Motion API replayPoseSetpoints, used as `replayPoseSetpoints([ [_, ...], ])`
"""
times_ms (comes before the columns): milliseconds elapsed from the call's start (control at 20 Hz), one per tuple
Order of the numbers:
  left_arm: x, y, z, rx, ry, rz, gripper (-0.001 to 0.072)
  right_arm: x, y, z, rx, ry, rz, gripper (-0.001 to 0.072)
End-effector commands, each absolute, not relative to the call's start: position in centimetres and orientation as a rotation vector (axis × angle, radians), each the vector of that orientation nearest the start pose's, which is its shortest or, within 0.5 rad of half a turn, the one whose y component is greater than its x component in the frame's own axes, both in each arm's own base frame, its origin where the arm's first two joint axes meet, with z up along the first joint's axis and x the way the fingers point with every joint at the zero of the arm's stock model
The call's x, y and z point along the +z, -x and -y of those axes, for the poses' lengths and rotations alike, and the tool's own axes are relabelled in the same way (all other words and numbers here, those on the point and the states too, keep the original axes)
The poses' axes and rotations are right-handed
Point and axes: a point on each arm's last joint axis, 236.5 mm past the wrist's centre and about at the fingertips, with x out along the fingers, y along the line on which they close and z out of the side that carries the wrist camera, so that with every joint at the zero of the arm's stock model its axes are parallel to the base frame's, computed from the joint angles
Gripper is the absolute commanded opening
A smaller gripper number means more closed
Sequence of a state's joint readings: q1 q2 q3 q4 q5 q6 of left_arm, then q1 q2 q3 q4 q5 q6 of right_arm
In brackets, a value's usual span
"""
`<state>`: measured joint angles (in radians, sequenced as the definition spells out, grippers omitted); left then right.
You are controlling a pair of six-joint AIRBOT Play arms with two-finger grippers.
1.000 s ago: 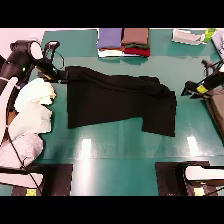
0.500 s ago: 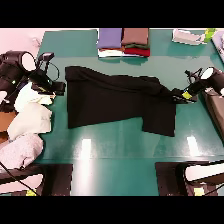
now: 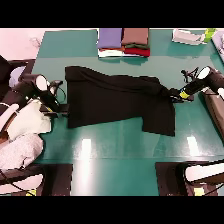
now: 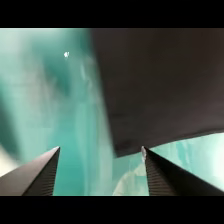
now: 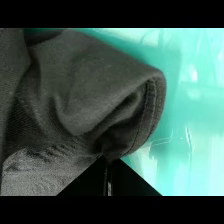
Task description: Fold the shirts.
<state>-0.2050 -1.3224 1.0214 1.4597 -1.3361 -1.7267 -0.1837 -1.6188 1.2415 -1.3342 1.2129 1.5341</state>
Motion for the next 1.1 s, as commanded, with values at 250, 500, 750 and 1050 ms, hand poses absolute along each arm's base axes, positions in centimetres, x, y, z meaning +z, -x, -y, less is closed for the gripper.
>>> replayPoseSetpoints([
  [250, -9.7, -26.2, 11.2, -0.086, 0.082, -1.662, 0.0626, -9.3, -37.8, 1.6, 0.0, -0.356, -1.58, 0.0018],
  [500, -9.0, -27.2, 11.5, -0.103, 0.079, -1.628, 0.0032, -8.4, -38.0, 1.7, 0.0, -0.35, -1.555, 0.0018],
  [750, 2.3, -34.1, 11.4, -0.141, 0.06, -1.242, 0.0029, -1.3, -39.6, 2.0, 0.007, -0.306, -1.346, 0.0018],
  [1050, 33.7, -34.3, 7.3, -0.13, 0.069, -0.445, 0.003, 21.3, -41.0, 1.4, 0.058, -0.22, -0.835, 0.0018],
])
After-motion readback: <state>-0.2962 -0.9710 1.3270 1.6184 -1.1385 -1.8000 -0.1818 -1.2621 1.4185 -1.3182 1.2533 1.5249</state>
